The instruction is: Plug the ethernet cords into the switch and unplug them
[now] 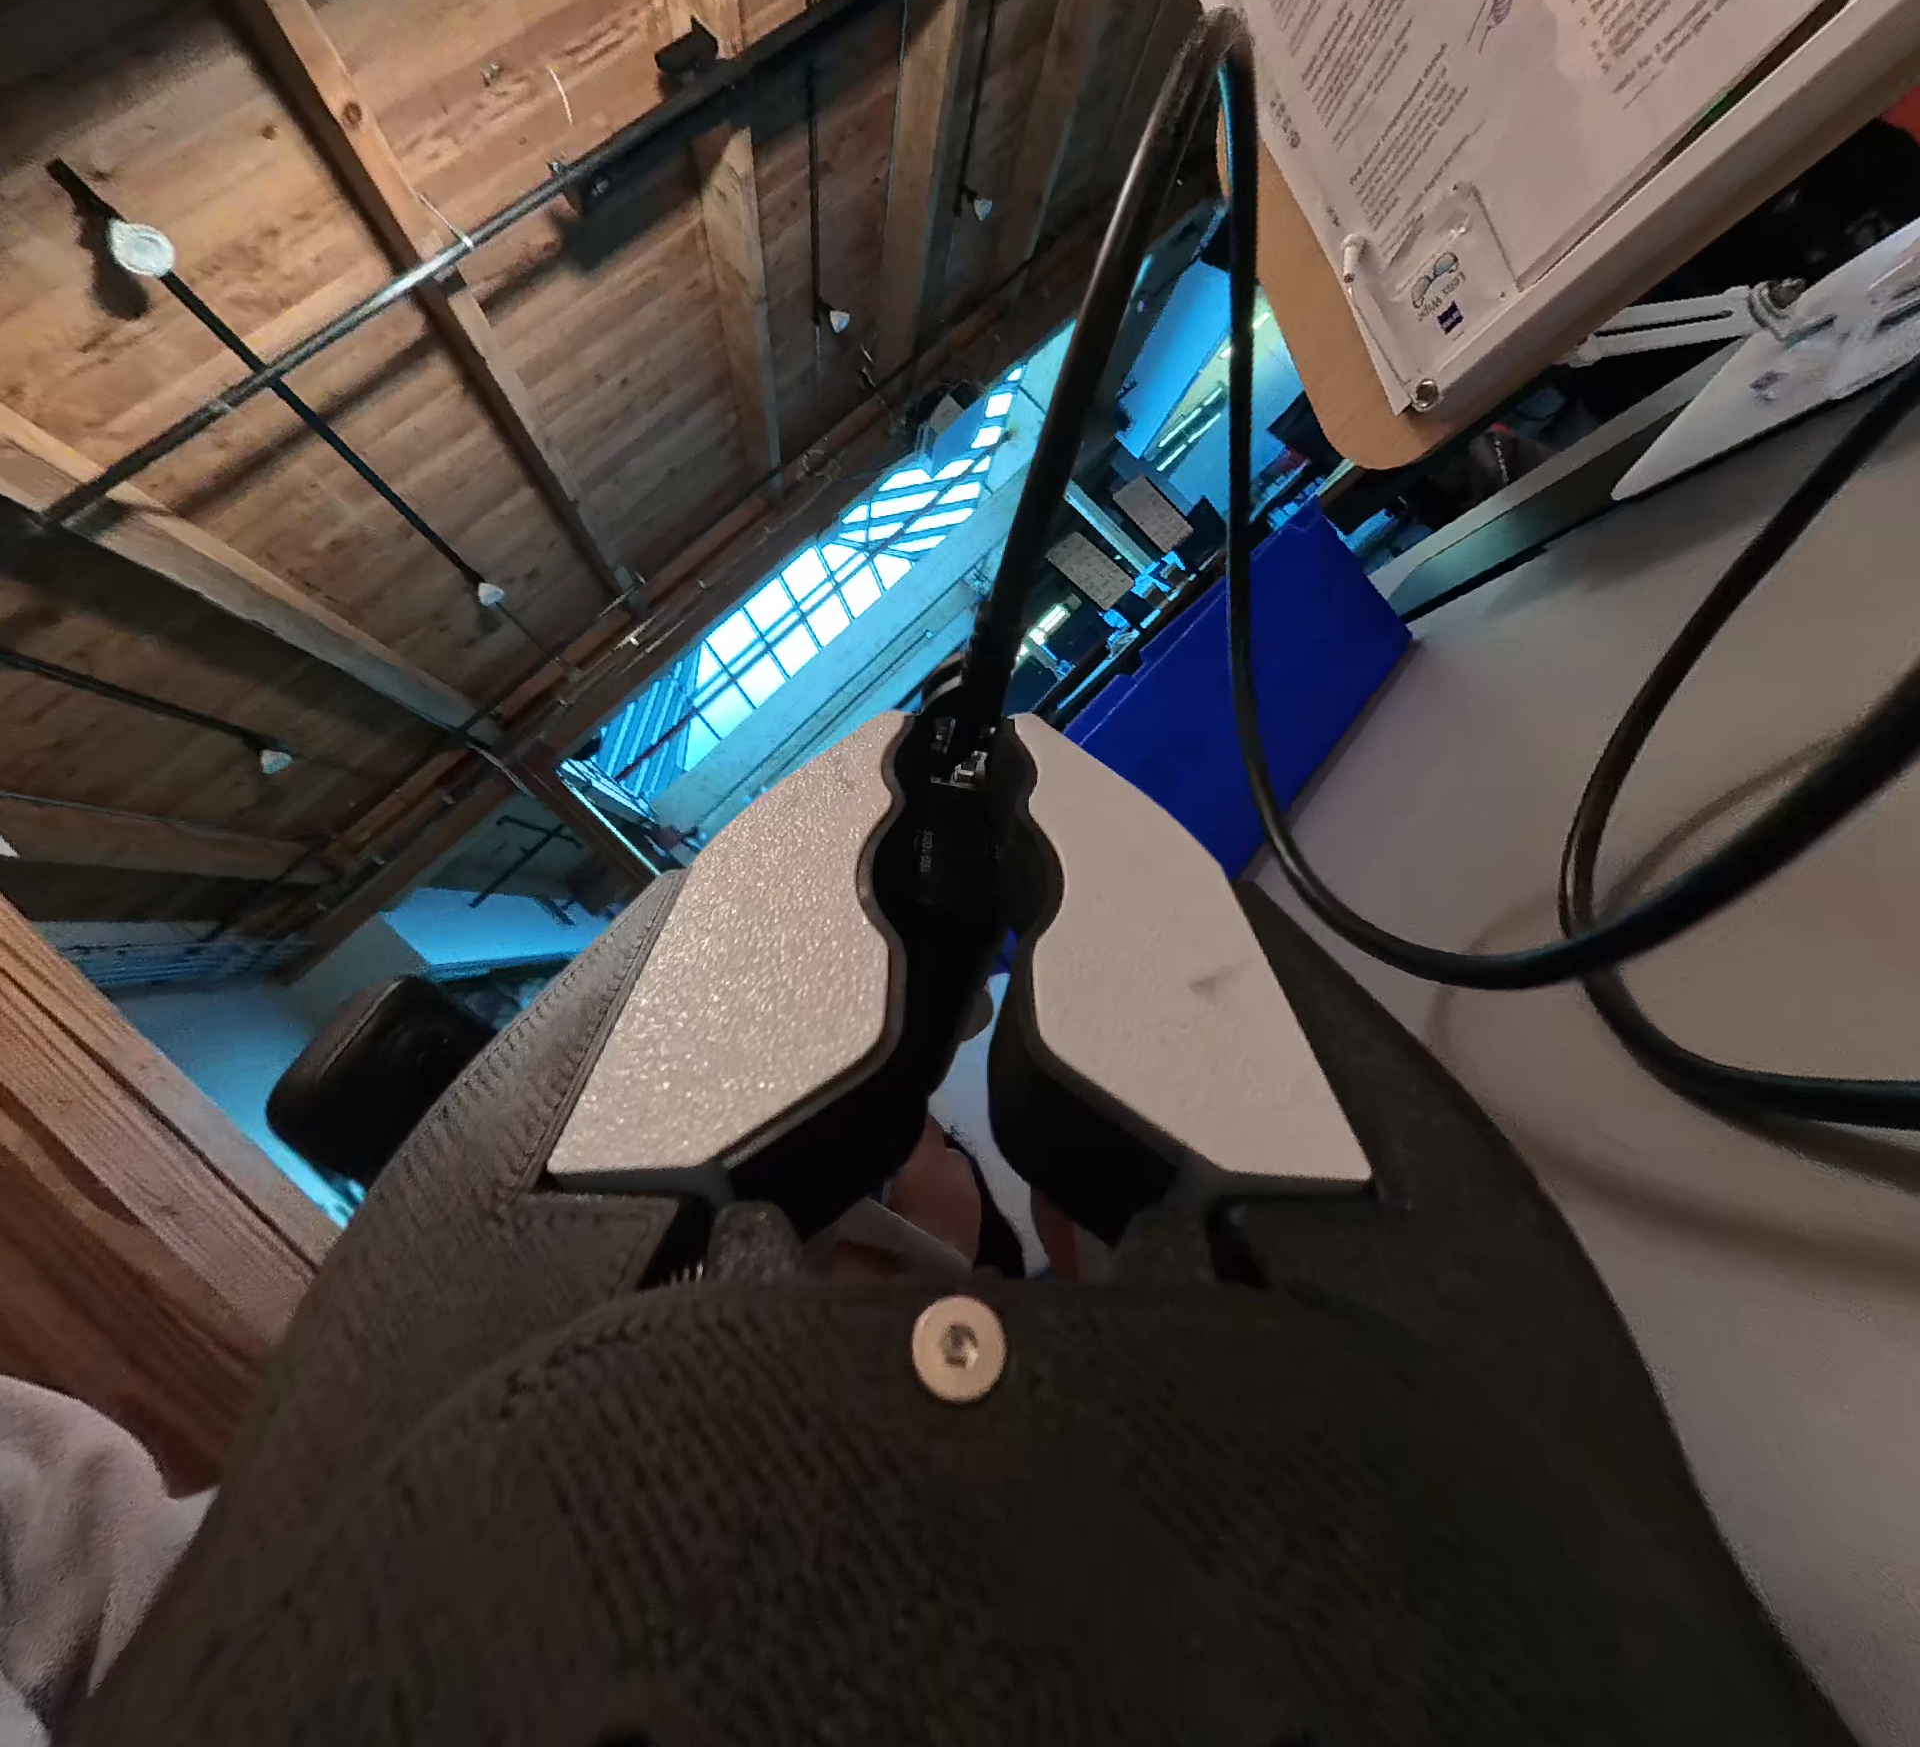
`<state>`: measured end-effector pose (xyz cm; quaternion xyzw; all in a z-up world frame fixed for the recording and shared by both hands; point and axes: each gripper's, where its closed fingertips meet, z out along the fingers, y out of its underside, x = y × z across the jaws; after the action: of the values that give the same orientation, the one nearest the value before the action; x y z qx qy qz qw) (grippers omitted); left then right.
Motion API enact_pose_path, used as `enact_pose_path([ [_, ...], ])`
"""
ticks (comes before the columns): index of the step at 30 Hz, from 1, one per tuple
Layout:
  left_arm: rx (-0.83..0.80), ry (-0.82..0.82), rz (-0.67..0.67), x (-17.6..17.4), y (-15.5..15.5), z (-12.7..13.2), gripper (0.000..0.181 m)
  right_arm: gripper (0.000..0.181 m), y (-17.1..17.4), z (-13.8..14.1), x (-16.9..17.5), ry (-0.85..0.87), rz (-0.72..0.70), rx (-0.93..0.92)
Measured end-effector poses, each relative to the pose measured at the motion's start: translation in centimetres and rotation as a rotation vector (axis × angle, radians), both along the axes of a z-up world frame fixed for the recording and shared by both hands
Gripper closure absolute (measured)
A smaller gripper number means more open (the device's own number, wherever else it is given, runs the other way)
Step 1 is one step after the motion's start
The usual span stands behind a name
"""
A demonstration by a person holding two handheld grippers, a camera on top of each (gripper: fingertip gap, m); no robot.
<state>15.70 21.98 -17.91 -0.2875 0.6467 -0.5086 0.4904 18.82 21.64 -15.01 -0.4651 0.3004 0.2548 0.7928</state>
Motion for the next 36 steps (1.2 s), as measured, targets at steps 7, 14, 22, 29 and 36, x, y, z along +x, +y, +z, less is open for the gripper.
enact_pose_path([
  [7, -0.044, 0.02, -0.011, 0.0, -0.1, -0.1, 0.124, 0.169, 0.0, -0.2, 0.2, 0.032, 0.06, 0.019],
  [14, 0.03, -0.008, -0.039, -0.4, -0.3, 0.2, 0.124, 0.169, -0.6, 0.4, -0.4, 0.031, 0.107, -0.029],
  [22, -0.057, 0.007, -0.07, -0.3, -0.3, 0.2, 0.124, 0.169, -0.5, 0.3, -0.5, -0.028, 0.05, -0.064],
  [29, -0.027, 0.003, -0.034, -0.2, 1.2, 0.0, 0.124, 0.169, -2.0, 0.8, 0.8, -0.102, -0.003, -0.091],
  [36, -0.089, -0.021, -0.012, -0.5, 3.1, 1.2, 0.124, 0.17, -4.3, 4.7, 0.0, -0.375, -0.028, -0.274],
])
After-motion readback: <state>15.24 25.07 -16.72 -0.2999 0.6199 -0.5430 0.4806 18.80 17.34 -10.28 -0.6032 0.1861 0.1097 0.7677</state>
